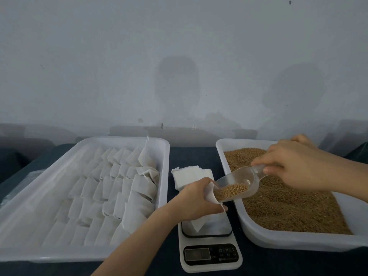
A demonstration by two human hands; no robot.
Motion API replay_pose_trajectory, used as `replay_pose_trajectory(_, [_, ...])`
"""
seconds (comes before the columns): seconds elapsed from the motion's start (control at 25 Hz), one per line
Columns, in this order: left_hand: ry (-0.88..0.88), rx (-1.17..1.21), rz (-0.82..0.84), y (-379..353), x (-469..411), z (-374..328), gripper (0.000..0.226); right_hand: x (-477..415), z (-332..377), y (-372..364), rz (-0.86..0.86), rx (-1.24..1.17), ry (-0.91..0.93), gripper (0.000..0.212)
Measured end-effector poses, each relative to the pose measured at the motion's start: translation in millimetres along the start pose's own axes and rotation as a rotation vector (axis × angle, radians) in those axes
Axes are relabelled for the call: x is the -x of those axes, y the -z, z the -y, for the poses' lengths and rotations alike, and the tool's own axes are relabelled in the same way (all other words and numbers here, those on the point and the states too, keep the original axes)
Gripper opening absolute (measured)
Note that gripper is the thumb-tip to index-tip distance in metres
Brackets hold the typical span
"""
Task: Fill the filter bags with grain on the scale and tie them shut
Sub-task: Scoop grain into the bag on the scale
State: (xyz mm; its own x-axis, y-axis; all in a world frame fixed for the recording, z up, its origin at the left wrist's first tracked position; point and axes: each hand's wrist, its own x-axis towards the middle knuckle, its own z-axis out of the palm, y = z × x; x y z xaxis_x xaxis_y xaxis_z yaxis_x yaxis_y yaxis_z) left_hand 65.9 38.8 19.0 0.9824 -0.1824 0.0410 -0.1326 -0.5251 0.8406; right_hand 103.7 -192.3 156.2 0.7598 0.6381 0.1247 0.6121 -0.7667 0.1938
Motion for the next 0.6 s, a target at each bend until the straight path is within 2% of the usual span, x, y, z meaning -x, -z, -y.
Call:
replay_pose_trajectory(0.36, [-0.026, 0.040, -0.034, 2.0, 1.8, -4.7, 0.035, -5.4, 14.3, 15.9, -0.016, 0.142, 0.018, 0.026])
replay_pose_trajectory(0.6, [-0.008, -0.023, -0.071, 1.2, -0.1, -3.5, 0.047, -9.5, 41.8, 26.6, -0.098, 0.403, 0.093, 0.027])
